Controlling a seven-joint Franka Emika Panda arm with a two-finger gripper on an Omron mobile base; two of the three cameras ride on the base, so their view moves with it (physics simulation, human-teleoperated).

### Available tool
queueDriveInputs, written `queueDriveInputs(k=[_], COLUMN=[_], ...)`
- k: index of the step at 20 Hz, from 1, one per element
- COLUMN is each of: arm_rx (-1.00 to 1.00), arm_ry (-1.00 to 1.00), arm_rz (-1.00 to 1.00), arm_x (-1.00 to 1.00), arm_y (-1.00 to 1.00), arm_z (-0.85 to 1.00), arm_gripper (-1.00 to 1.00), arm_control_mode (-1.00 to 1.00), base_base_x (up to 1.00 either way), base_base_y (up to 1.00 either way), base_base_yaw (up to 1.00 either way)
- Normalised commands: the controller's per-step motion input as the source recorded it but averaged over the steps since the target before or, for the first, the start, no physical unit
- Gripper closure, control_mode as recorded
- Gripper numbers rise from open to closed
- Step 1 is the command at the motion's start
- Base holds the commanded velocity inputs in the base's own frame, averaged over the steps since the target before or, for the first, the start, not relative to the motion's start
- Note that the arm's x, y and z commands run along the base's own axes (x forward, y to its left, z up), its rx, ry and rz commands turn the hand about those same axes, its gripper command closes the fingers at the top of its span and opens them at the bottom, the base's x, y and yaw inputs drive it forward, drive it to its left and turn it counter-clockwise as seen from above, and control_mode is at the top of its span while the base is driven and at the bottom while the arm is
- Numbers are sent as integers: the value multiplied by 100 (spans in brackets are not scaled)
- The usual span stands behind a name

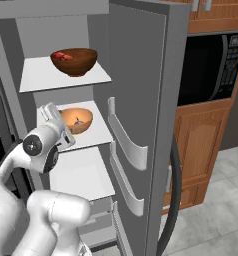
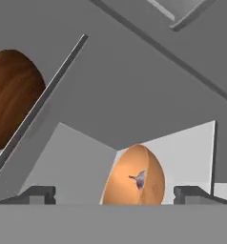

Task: Place the bowl with the mushroom and garlic on the second highest shelf of the fridge. Place the bowl with the fish and chicken drumstick on the top shelf of the fridge.

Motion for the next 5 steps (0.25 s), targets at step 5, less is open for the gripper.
queueDriveInputs(k=[5], arm_rx=[0], arm_ry=[-20], arm_rz=[-8], arm_x=[-82], arm_y=[-9], arm_z=[100], arm_gripper=[-100], arm_control_mode=[-100], base_base_x=[0], base_base_y=[0], base_base_yaw=[0])
